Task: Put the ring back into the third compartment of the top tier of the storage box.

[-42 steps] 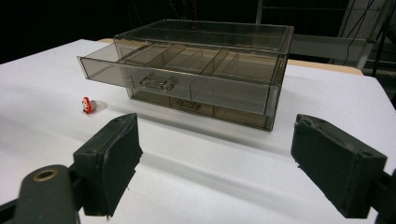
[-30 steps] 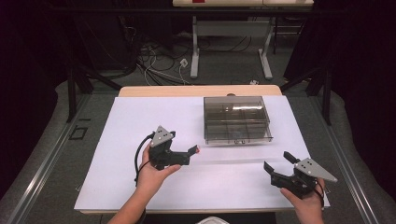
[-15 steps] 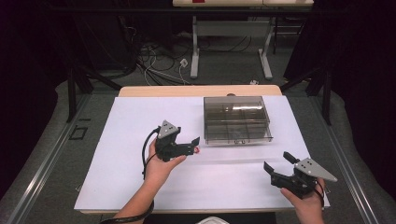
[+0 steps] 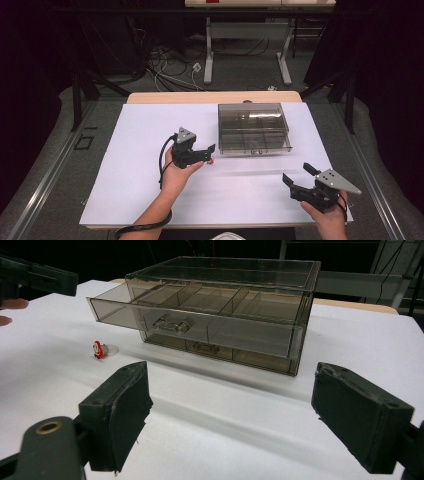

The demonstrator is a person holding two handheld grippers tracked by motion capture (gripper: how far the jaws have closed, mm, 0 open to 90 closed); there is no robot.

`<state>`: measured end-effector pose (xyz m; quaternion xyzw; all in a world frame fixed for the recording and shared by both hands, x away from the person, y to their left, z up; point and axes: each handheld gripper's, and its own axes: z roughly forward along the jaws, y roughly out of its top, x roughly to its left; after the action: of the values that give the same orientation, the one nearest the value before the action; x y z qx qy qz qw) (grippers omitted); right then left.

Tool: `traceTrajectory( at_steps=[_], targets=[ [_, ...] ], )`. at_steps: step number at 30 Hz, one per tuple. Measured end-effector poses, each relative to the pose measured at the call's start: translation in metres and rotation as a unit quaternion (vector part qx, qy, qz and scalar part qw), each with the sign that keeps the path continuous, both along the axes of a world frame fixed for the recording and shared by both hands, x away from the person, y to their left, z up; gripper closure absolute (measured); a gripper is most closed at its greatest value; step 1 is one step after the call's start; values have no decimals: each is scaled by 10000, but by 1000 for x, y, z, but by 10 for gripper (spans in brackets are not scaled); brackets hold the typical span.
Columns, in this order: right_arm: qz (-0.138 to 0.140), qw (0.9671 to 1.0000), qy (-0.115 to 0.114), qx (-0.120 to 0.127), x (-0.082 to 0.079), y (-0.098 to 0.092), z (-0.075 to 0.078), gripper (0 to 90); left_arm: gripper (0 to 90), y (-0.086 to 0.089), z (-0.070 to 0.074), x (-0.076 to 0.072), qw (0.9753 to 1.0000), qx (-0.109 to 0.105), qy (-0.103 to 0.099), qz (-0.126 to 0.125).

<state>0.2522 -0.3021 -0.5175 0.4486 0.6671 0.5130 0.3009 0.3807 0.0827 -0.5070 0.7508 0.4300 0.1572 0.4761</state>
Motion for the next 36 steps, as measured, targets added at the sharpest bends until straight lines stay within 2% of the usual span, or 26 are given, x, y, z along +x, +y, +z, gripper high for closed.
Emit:
traceTrajectory(
  at_steps=[4, 7, 15, 18, 22, 24, 31, 35, 36],
  targets=[
    [1, 10000, -6, 21, 1, 0, 0, 151, 222, -2, -4, 3, 9999, 19, 112, 34],
    [-4, 10000, 12, 32, 1, 0, 0, 151, 242, -3, -6, 5, 9998, 117, 122, 64],
    [12, 10000, 30, 26, 1, -1, 0, 151, 281, -7, -13, 10, 9983, 185, 523, 161],
    [9, 10000, 46, 57, 0, 0, 0, 151, 296, -9, -15, 11, 9966, 230, 769, 187],
    [28, 10000, 36, 20, 1, -1, -1, 151, 323, -9, -16, 12, 9944, 272, 1000, 199],
    [40, 10000, 62, 42, 1, -1, -1, 151, 335, -10, -17, 13, 9926, 205, 1176, 199],
    [74, 9999, 42, 72, 1, 0, -1, 151, 361, -15, -21, 15, 9892, 282, 1418, 239],
    [60, 9999, 70, 72, 1, -1, -1, 151, 362, -16, -22, 17, 9864, 382, 1591, 153],
    [59, 9999, 49, 66, 1, -1, -1, 151, 361, -17, -23, 17, 9865, 389, 1577, 194]
  ],
)
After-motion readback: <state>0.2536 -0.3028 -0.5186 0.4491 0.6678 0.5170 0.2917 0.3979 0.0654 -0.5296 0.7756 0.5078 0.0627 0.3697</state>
